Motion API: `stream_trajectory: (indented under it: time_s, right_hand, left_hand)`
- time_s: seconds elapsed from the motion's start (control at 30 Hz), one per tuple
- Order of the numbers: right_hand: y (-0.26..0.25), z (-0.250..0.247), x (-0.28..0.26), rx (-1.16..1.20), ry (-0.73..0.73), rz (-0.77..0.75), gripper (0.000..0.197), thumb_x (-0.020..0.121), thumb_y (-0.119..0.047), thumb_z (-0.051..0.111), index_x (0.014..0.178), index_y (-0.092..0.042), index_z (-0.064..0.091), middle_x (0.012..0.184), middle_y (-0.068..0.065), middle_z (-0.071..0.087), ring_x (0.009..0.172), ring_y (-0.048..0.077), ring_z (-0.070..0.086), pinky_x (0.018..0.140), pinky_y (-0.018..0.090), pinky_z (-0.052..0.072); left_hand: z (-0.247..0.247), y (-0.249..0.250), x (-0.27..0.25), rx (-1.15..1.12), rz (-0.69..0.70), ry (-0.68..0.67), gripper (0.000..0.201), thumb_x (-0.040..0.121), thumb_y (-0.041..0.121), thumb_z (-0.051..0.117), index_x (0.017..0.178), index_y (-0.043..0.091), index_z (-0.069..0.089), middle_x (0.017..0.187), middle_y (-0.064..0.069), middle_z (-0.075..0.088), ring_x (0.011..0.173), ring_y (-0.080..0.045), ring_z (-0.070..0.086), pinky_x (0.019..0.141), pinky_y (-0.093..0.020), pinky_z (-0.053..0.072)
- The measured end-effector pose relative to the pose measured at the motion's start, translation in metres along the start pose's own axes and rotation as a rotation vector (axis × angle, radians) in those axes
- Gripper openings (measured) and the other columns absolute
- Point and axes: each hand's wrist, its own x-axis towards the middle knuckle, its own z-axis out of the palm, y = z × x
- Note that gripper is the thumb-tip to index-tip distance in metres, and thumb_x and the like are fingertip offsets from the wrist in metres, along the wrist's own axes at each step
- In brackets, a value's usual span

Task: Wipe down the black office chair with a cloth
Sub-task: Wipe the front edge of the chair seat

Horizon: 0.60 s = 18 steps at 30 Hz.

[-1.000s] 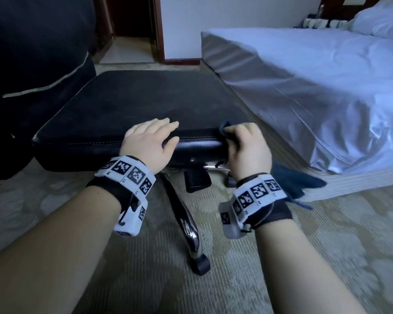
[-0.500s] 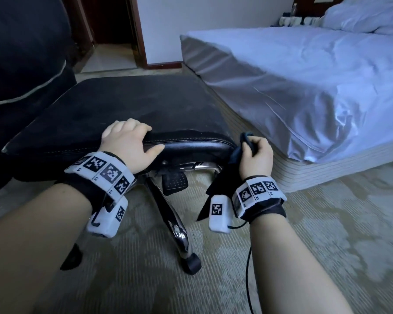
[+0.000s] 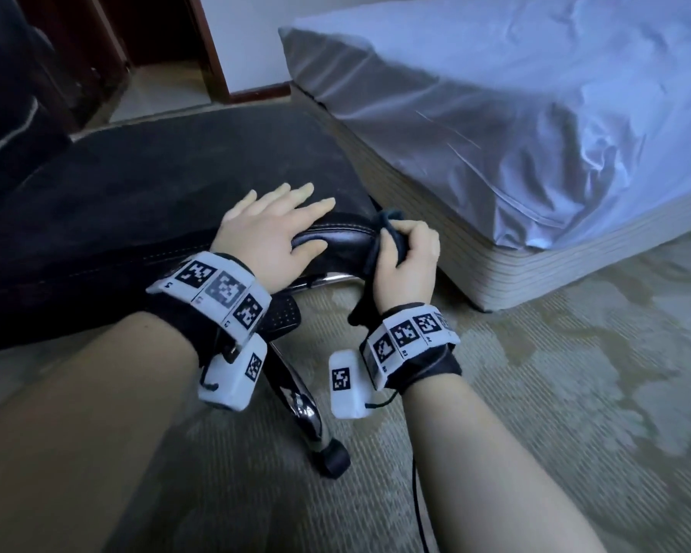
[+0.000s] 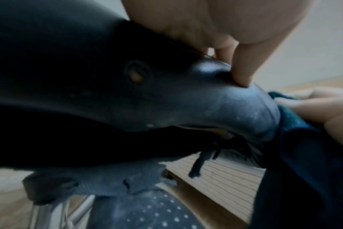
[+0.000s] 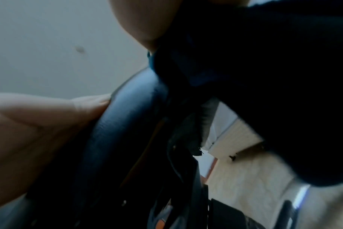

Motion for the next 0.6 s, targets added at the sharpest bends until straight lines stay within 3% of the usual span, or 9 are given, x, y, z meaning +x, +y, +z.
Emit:
stream_trajectory:
  time_s: [0.07,0.17,0.27,0.33,0.4,0.47,0.6]
  right_hand:
    - [0.006,0.001,-0.005,0.011,0.035,0.101,0.009,0.089,-0.002,0.053,0.095,0.003,0.056,0.097,0.01,0.049,0.081,-0.001,0.042,0.077,-0.002,0.027]
    - [0.015,0.001,-0.002,0.029,-0.013,0.362,0.006,0.093,-0.01,0.049,0.096,-0.005,0.051,0.101,0.012,0.054,0.093,0.021,0.051,0.069,0.013,0.028]
    - [0.017,0.001,-0.004,0.019,-0.175,0.655,0.007,0.096,-0.018,0.046,0.098,-0.012,0.048,0.095,0.004,0.052,0.091,0.02,0.051,0.061,0.017,0.025]
    - [0.016,0.0,-0.003,0.023,-0.193,0.726,0.014,0.096,-0.019,0.046,0.104,-0.009,0.051,0.097,0.005,0.054,0.089,0.018,0.05,0.064,0.017,0.026]
    - [0.009,-0.002,0.005,0.03,-0.064,0.678,0.015,0.095,-0.017,0.047,0.105,-0.008,0.051,0.106,0.009,0.058,0.087,0.016,0.047,0.063,0.016,0.026]
    - [-0.001,-0.003,0.014,0.036,0.035,0.546,0.004,0.094,-0.014,0.048,0.096,-0.011,0.049,0.109,0.012,0.058,0.086,0.014,0.045,0.061,0.014,0.025]
    - [-0.014,-0.003,0.014,-0.024,0.047,0.245,0.009,0.092,-0.007,0.049,0.097,0.0,0.052,0.103,0.009,0.05,0.083,0.009,0.038,0.064,0.003,0.029]
  left_hand:
    - [0.001,0.002,0.003,0.004,-0.006,0.007,0.05,0.096,0.044,0.036,0.143,0.045,0.02,0.155,0.015,0.013,0.144,-0.008,0.007,0.116,-0.033,0.0]
    - [0.003,0.005,0.007,-0.003,-0.02,0.018,0.049,0.096,0.044,0.036,0.142,0.045,0.021,0.155,0.016,0.013,0.144,-0.008,0.006,0.116,-0.033,0.0]
    - [0.004,0.006,0.011,-0.02,-0.021,0.031,0.049,0.096,0.045,0.036,0.142,0.045,0.022,0.155,0.016,0.014,0.144,-0.008,0.007,0.116,-0.033,0.0]
    - [0.004,0.006,0.011,-0.023,-0.022,0.031,0.048,0.096,0.045,0.035,0.142,0.045,0.021,0.155,0.016,0.014,0.144,-0.008,0.006,0.116,-0.033,0.0]
    - [0.005,0.006,0.012,-0.026,-0.021,0.031,0.048,0.096,0.045,0.035,0.142,0.046,0.021,0.154,0.016,0.014,0.144,-0.007,0.006,0.116,-0.033,0.0]
    - [0.005,0.006,0.011,-0.031,-0.02,0.028,0.048,0.096,0.045,0.035,0.142,0.046,0.021,0.154,0.016,0.014,0.144,-0.007,0.005,0.116,-0.033,0.0]
    - [0.005,0.006,0.011,-0.027,-0.025,0.031,0.048,0.096,0.046,0.035,0.142,0.046,0.021,0.154,0.017,0.013,0.144,-0.008,0.006,0.116,-0.033,0.0]
